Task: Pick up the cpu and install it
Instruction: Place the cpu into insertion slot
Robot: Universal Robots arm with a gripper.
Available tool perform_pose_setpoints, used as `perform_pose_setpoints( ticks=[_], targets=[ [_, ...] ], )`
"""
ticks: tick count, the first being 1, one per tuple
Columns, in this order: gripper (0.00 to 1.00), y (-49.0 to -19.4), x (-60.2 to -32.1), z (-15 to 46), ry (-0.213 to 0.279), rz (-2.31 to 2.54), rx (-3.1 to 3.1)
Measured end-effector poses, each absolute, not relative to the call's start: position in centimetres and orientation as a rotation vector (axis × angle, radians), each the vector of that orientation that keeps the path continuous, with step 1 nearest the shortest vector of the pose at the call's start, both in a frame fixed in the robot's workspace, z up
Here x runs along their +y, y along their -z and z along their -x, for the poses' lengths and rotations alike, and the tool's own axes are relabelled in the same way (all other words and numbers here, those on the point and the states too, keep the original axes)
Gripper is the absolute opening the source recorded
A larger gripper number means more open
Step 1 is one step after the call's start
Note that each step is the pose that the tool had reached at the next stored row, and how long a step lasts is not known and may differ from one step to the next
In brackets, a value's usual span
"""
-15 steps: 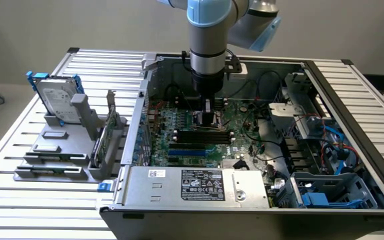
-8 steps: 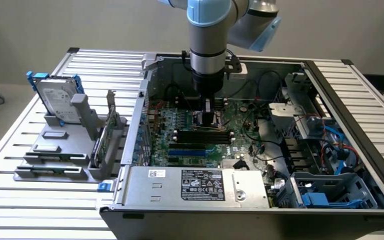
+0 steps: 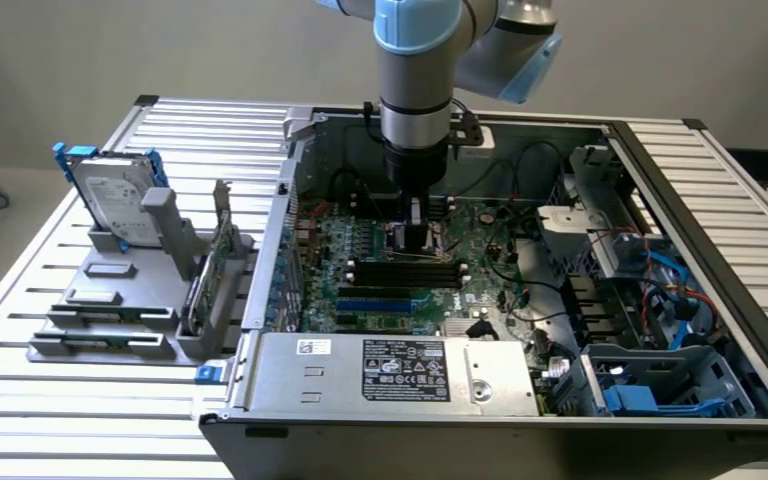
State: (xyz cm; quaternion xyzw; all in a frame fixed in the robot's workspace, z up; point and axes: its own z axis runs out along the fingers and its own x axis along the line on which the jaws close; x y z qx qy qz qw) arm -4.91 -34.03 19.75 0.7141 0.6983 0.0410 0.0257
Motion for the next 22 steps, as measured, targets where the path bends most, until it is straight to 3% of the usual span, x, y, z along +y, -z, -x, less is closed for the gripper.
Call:
perform_pose_setpoints(
  ticks=[12, 14, 15, 22],
  targets=[
    [0.55, -19.64, -34.00, 4.91, -0.124, -2.206, 2.157],
    [0.56, -19.64, -34.00, 4.91, -0.124, -2.206, 2.157],
    [0.62, -19.64, -34.00, 4.91, -0.124, -2.206, 2.157],
    [0.62, -19.63, -33.86, 4.89, -0.125, -2.206, 2.157]
  ],
)
